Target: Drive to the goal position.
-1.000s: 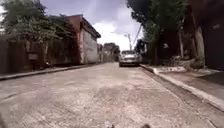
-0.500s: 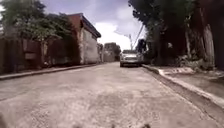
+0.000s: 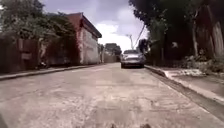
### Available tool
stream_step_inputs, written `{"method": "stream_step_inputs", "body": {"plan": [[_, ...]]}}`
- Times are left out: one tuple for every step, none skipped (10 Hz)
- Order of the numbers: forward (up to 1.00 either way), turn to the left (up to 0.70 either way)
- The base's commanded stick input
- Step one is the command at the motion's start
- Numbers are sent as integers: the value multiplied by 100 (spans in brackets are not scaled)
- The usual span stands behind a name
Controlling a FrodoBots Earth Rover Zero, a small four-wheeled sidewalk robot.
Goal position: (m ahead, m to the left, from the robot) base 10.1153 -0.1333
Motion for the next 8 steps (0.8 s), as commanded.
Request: {"method": "stream_step_inputs", "body": {"plan": [[85, 1], [85, 1], [85, 1], [85, 1], [85, 1], [85, 1], [85, 1], [85, 1]]}}
